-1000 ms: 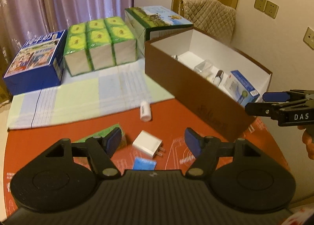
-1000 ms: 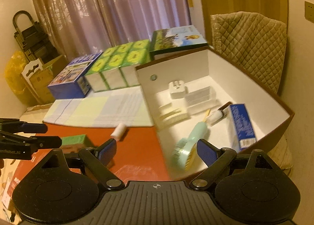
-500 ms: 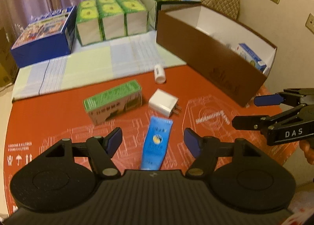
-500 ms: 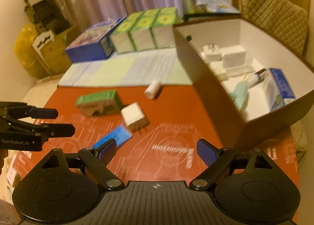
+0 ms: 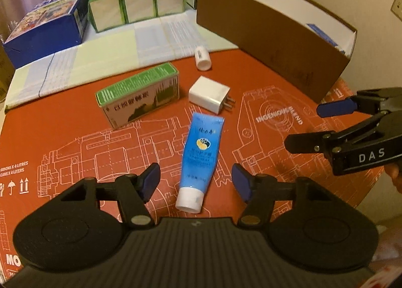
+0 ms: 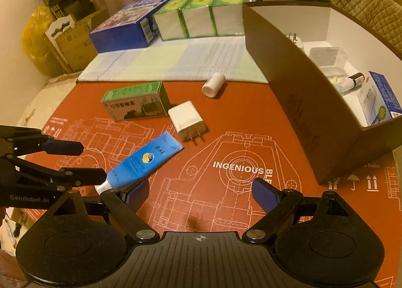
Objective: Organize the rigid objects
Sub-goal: 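Grasp the blue hand-cream tube with the left gripper and lift it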
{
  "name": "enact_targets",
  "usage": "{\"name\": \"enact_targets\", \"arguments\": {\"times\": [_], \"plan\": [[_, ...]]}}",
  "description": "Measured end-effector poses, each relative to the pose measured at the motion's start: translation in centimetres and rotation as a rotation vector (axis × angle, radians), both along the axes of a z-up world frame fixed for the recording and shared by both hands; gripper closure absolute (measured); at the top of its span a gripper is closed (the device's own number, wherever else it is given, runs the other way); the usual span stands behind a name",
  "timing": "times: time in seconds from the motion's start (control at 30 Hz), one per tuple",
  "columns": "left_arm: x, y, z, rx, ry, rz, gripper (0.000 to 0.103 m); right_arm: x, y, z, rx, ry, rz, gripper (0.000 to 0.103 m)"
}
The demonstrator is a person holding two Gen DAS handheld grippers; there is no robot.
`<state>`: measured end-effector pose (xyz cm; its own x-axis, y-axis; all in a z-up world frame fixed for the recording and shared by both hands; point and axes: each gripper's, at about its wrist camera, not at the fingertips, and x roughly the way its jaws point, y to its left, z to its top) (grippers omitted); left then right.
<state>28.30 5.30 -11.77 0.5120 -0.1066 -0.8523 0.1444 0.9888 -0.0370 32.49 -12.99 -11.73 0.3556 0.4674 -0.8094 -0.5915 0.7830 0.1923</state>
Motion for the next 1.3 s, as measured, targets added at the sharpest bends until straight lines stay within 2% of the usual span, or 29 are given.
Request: {"name": "enact_targets", "arguments": {"times": [0.27,0.57,0.83,1.0,1.3], "plan": [[0.9,-0.6,-1.6,0.017,-0.002,-0.037,0.044,0.4,0.3,-1.0,-0.015,0.011,0.009,0.016],[2.4,-1.3,-3.7,0.07,0.007,-0.067,0.048,1.0,0.3,-1.4,-0.02,0.021,0.017,0.016],[3.2,-2.1,-5.1,0.115,0.028,-0.107,0.057,1.5,0.2,-1.6,-0.028,0.031,0.02,0.016],[3.1,-2.3,-5.2,0.115,0.013,-0.128,0.066,1.7,0.1,-1.7,-0.031,0.033,0.021,0.016],[2.2,-2.0,-4.9,0.104,-0.013,-0.119,0.068,1.9,0.1,-1.9,-0.032,0.034,0.031,0.016]]}}
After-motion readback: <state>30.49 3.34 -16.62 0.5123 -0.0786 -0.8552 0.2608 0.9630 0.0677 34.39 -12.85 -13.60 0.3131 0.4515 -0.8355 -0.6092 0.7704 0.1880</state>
